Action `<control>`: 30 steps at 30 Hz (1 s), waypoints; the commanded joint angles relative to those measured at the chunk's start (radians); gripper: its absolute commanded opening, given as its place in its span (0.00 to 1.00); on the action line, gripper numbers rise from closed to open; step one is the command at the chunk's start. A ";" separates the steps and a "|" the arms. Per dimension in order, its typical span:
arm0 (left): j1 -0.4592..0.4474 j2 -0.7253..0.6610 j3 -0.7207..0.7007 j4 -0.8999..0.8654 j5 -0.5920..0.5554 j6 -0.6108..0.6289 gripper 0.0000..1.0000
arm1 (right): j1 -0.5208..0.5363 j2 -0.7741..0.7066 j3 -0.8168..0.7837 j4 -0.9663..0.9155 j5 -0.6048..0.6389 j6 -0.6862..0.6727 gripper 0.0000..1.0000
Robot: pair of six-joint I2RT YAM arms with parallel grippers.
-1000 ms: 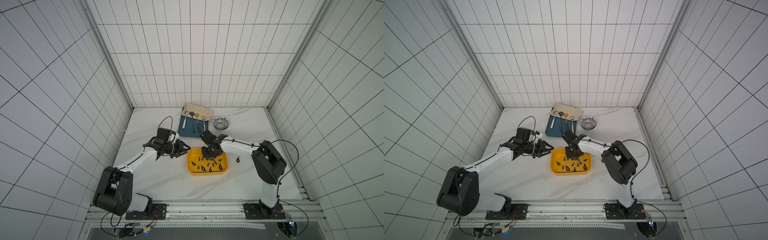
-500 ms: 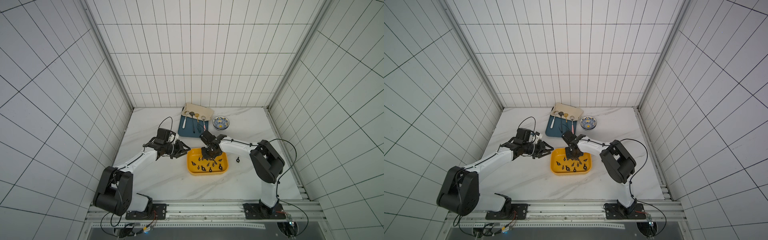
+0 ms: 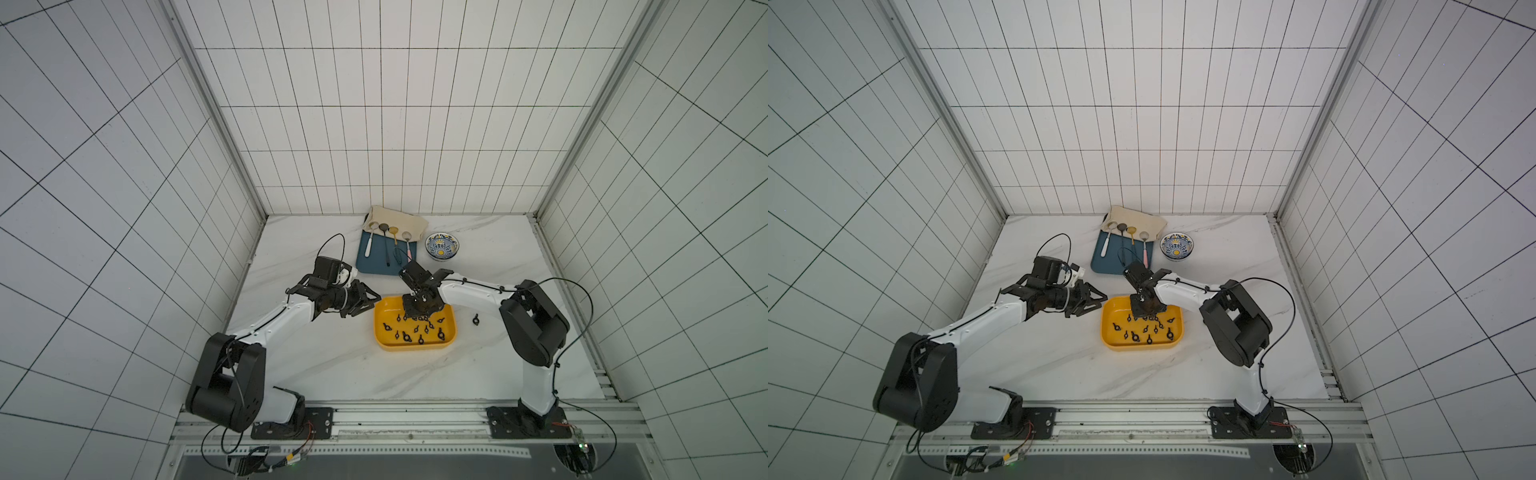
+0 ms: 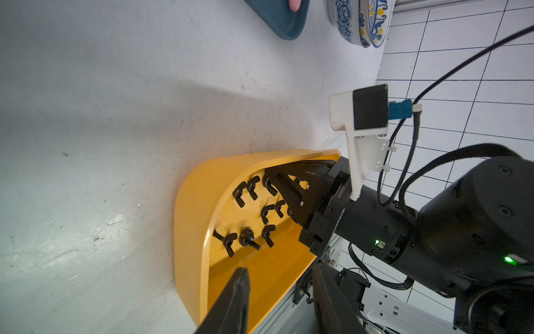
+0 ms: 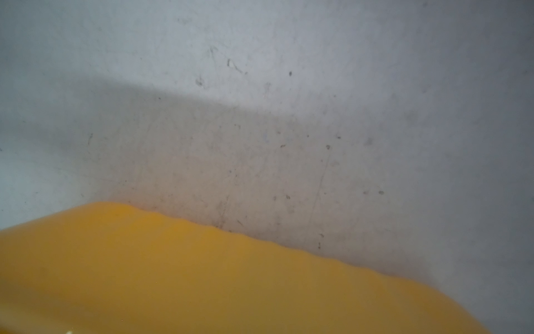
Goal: Take out the wing nut from the storage box
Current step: Pick up the wing nut from the storage box, then place the wing nut at the center of the board.
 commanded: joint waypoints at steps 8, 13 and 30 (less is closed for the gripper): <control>-0.003 -0.059 0.008 -0.004 -0.010 -0.001 0.39 | 0.012 -0.134 0.044 -0.036 0.027 0.021 0.02; -0.079 -0.035 0.072 0.012 -0.028 -0.020 0.40 | -0.015 -0.229 0.006 -0.081 0.136 0.018 0.02; -0.519 0.383 0.485 0.174 -0.047 -0.102 0.40 | -0.516 -0.612 -0.490 -0.031 0.218 0.084 0.03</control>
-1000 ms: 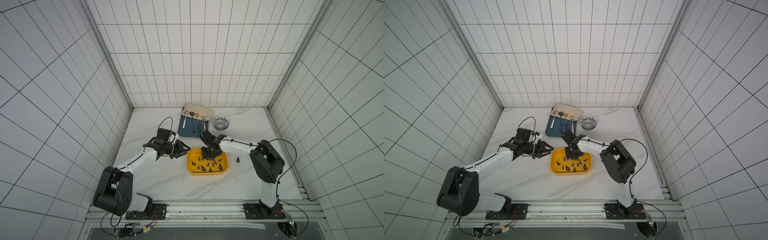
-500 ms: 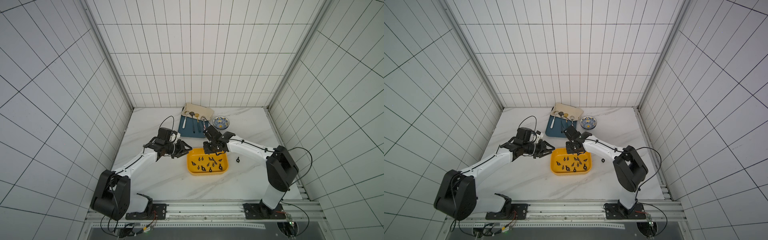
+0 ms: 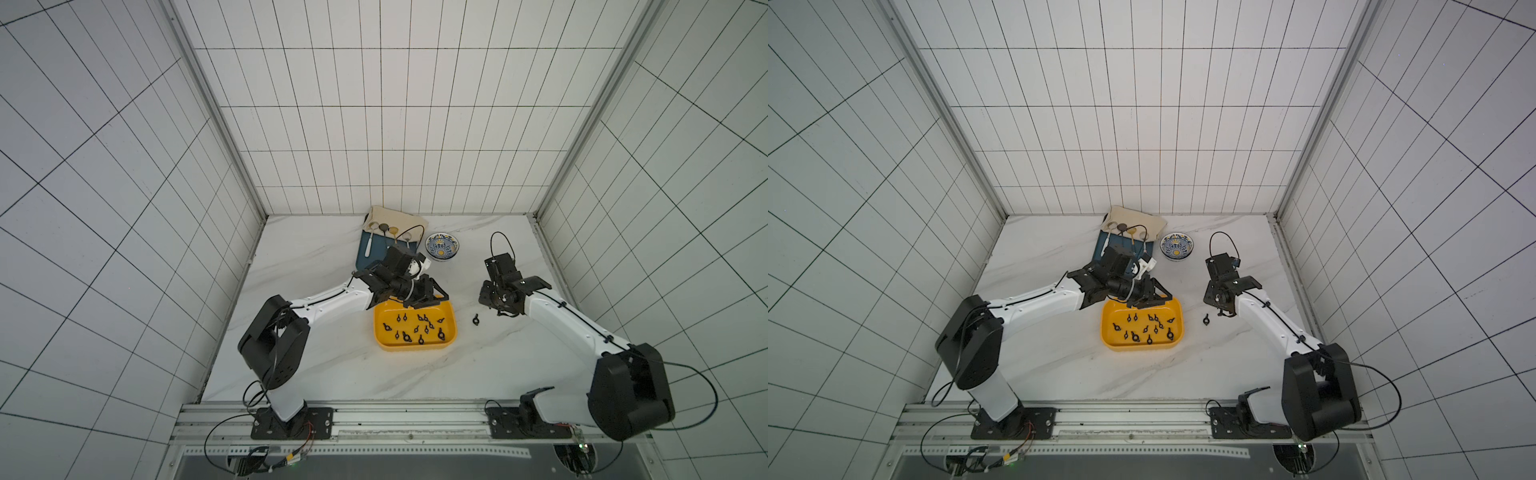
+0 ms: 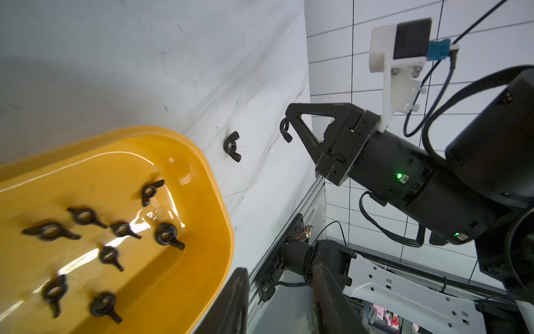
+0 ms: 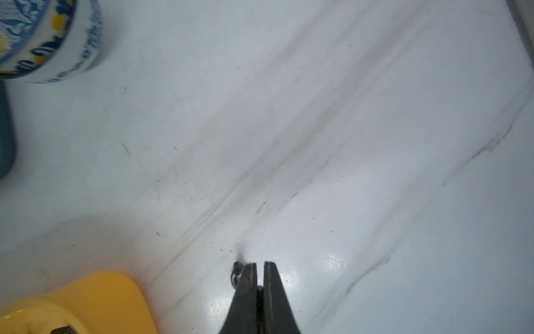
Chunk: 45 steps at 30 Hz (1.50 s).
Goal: Take out the wing nut from the storage box
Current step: Place the wing nut at the center of the board.
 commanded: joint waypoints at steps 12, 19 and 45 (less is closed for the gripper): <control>-0.047 0.107 0.030 0.081 0.026 -0.023 0.40 | -0.029 0.098 -0.110 0.126 -0.064 0.049 0.03; -0.047 0.097 0.016 0.073 0.027 -0.012 0.40 | -0.019 0.144 -0.099 0.122 -0.061 0.048 0.03; -0.029 0.078 0.009 0.028 0.039 0.018 0.40 | 0.011 0.158 -0.096 0.107 -0.071 0.030 0.21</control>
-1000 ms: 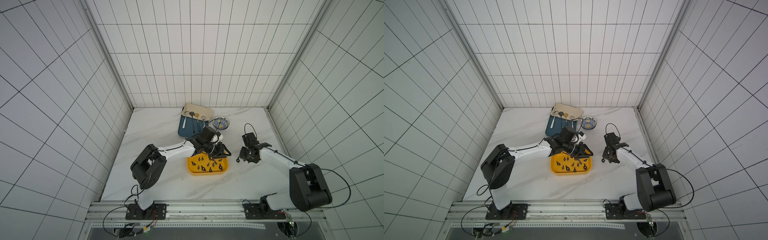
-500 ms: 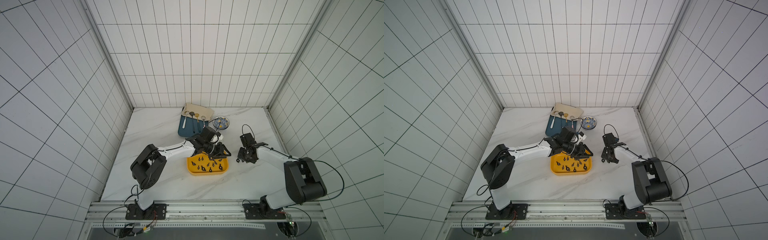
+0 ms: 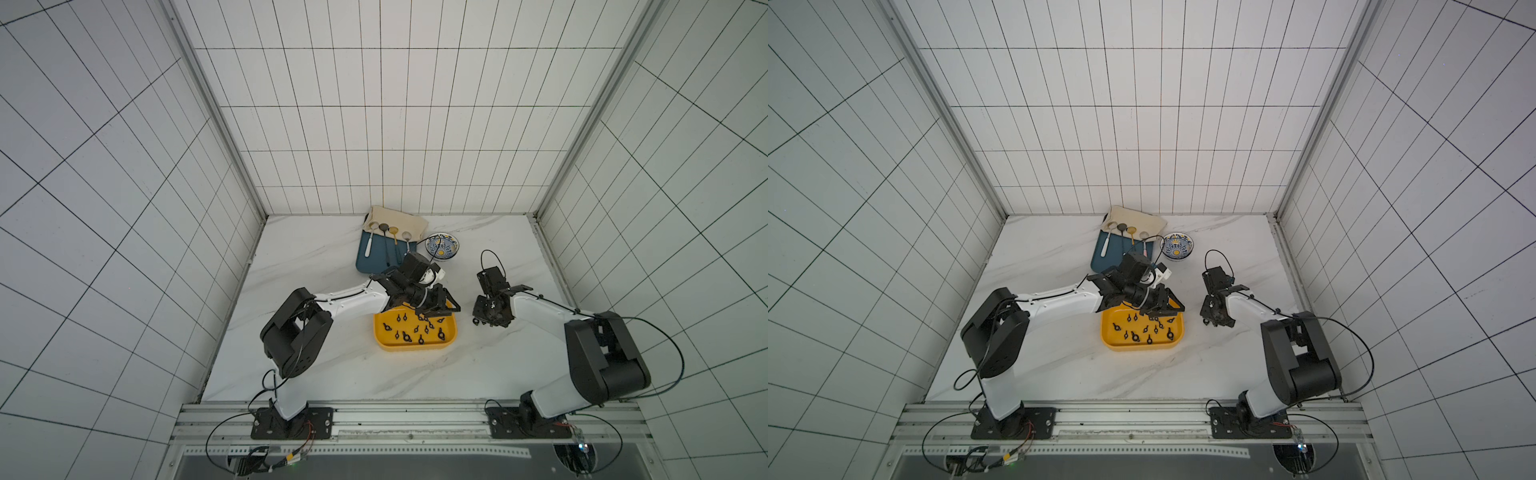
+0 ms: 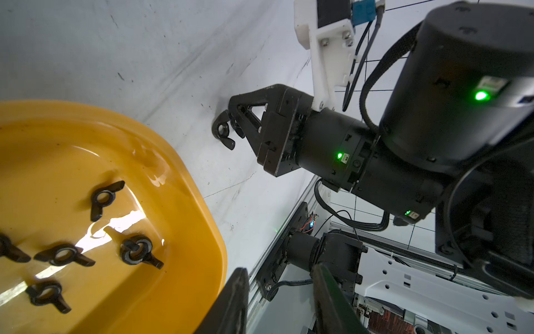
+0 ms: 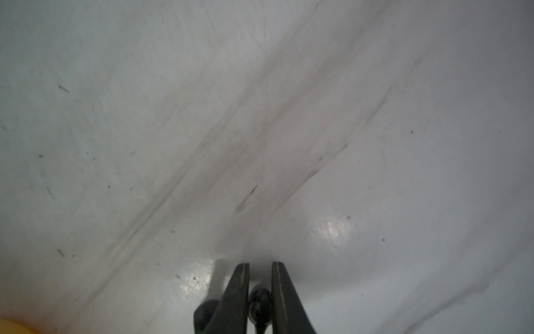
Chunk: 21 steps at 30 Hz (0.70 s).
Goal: Take out the wing nut from the storage box
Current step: Place the wing nut at the center of the board, then pick up the wing nut from the storage box.
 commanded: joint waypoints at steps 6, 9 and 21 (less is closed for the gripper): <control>0.067 -0.091 -0.059 -0.020 -0.004 0.023 0.40 | 0.025 -0.137 0.071 -0.149 0.049 -0.072 0.23; 0.136 -0.157 -0.111 -0.039 -0.014 0.031 0.40 | 0.131 -0.161 0.147 -0.194 0.076 -0.086 0.23; 0.554 -0.452 -0.404 -0.161 0.004 0.089 0.41 | 0.494 0.143 0.447 -0.118 -0.068 -0.091 0.23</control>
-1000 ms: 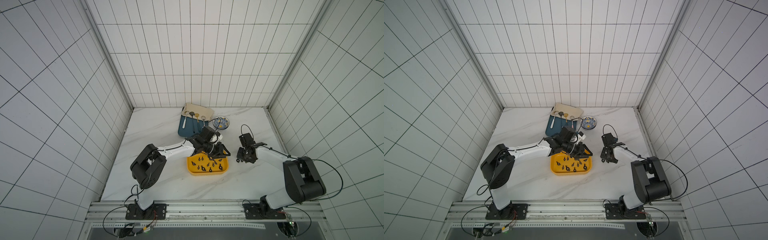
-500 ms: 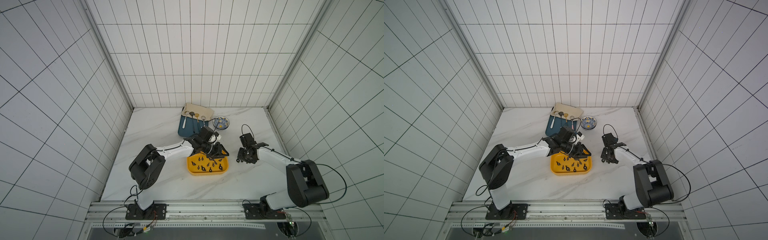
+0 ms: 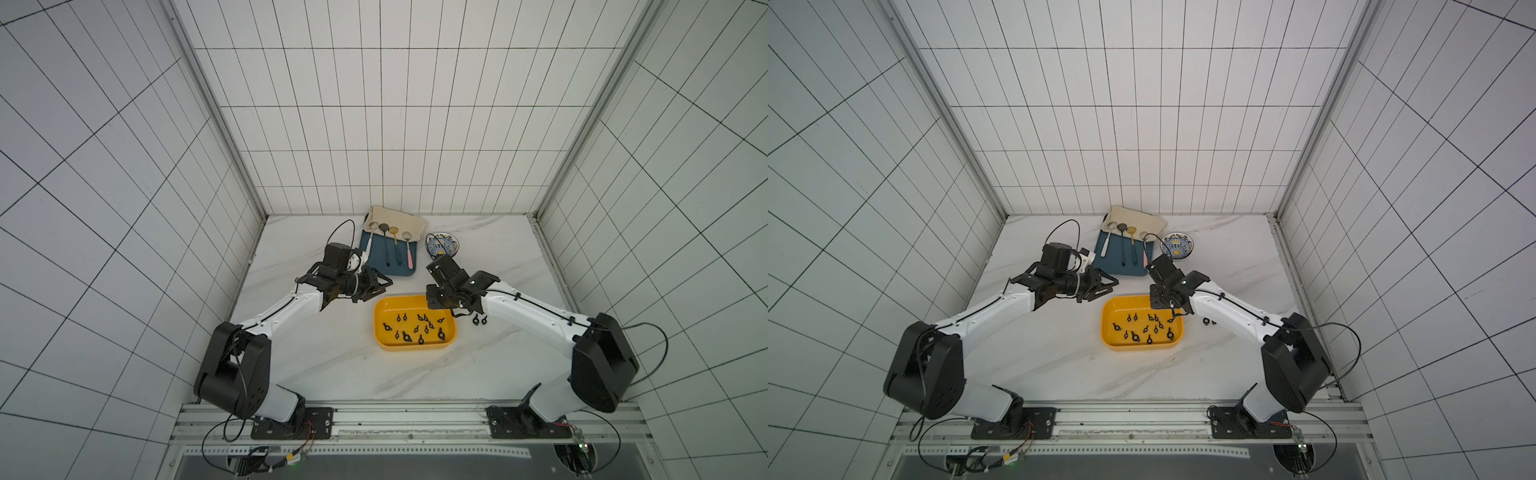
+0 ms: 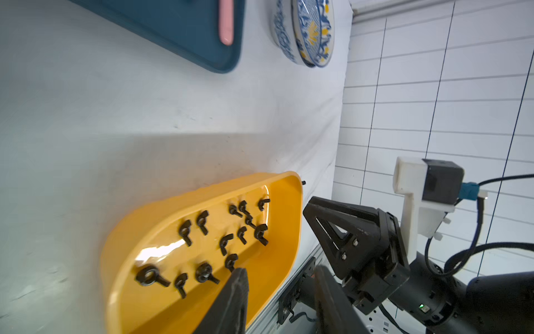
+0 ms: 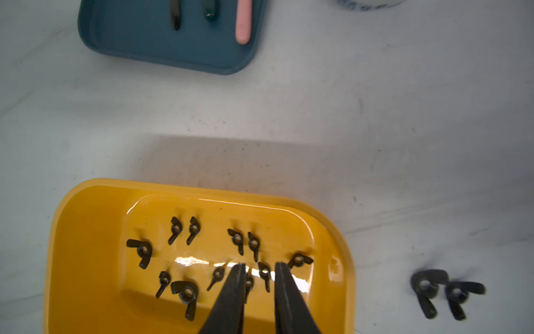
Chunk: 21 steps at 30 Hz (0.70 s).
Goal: Take out the wing nut from the storage box
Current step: Pick up the wing nut from the storage box.
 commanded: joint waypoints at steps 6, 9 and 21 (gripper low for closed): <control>0.109 -0.090 -0.088 -0.095 0.021 0.073 0.41 | 0.067 0.191 0.124 0.050 -0.118 0.014 0.23; 0.109 -0.094 -0.105 -0.090 0.024 0.073 0.41 | 0.073 0.225 0.127 0.077 -0.134 0.034 0.23; 0.109 -0.094 -0.115 -0.083 0.035 0.076 0.41 | 0.081 0.300 0.136 0.109 -0.140 0.072 0.24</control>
